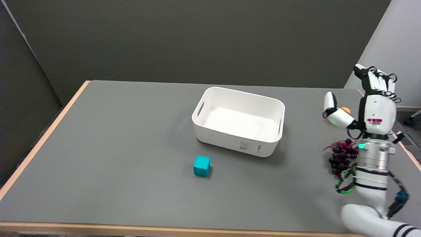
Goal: Pick up the grape.
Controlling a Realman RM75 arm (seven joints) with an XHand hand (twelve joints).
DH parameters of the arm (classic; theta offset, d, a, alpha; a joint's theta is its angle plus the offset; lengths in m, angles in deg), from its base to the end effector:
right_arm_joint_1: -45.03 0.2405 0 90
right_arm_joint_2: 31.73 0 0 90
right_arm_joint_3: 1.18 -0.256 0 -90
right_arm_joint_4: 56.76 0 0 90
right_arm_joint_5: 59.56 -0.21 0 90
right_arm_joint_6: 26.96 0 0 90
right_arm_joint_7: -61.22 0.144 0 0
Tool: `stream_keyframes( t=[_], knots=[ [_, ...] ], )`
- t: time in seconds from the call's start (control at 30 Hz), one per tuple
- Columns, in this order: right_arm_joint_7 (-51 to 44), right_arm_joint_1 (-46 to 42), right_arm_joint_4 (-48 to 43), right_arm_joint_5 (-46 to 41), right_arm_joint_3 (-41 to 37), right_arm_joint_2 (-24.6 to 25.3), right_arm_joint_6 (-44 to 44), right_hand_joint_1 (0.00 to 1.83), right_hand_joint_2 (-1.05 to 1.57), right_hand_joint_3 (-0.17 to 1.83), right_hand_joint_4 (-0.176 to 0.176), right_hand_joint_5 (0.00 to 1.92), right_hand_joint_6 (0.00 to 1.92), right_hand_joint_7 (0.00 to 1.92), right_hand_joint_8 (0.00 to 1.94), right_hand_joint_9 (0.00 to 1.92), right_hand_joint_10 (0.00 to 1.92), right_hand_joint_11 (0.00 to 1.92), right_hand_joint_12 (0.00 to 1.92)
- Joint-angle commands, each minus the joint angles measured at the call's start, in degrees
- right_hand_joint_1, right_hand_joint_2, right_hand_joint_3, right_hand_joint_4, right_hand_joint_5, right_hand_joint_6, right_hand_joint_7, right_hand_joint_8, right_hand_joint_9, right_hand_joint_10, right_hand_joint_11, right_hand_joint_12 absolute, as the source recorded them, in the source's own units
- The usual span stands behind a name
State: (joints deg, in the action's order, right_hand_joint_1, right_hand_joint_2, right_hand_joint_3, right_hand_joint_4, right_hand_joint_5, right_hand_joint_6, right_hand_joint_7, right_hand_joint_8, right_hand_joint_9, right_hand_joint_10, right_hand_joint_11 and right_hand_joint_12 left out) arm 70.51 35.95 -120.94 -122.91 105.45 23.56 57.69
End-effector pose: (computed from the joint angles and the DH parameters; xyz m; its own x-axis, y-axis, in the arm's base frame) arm -0.2481 -0.2198 0.4557 0.6385 0.7549 0.1496 -0.4187 0.1778 0.8905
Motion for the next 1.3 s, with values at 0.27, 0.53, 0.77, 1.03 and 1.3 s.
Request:
stream_keyframes(
  t=[0.27, 0.53, 0.77, 1.03, 1.3],
  knots=[
    [-38.54, -1.58, -16.15, -28.03, 19.7, 10.03, 20.39, 0.5, 0.69, 0.81, -0.086, 0.25, 0.44, 0.32, 0.45, 0.16, 0.82, 0.0, 0.63],
    [-37.87, -5.83, -16.13, -28.4, 19.85, 11.42, 20.27, 0.48, 0.69, 0.79, -0.093, 0.21, 0.4, 0.27, 0.42, 0.12, 0.77, 0.0, 0.51],
    [-32.63, -5.35, -14.55, -31.2, 21.79, 11.31, 20.02, 0.43, 0.62, 0.94, -0.092, 0.17, 0.44, 0.22, 0.48, 0.12, 0.74, 0.0, 0.48],
    [-31.37, -1.25, -12.0, -31.67, 21.78, 9.55, 19.66, 0.44, 0.64, 0.87, -0.091, 0.19, 0.43, 0.24, 0.44, 0.12, 0.76, 0.0, 0.53],
    [-28.88, -0.25, -9.02, -38.62, 21.06, 9.4, 14.42, 0.51, 0.67, 0.8, -0.088, 0.23, 0.42, 0.3, 0.42, 0.15, 0.8, 0.0, 0.67]
  ],
)
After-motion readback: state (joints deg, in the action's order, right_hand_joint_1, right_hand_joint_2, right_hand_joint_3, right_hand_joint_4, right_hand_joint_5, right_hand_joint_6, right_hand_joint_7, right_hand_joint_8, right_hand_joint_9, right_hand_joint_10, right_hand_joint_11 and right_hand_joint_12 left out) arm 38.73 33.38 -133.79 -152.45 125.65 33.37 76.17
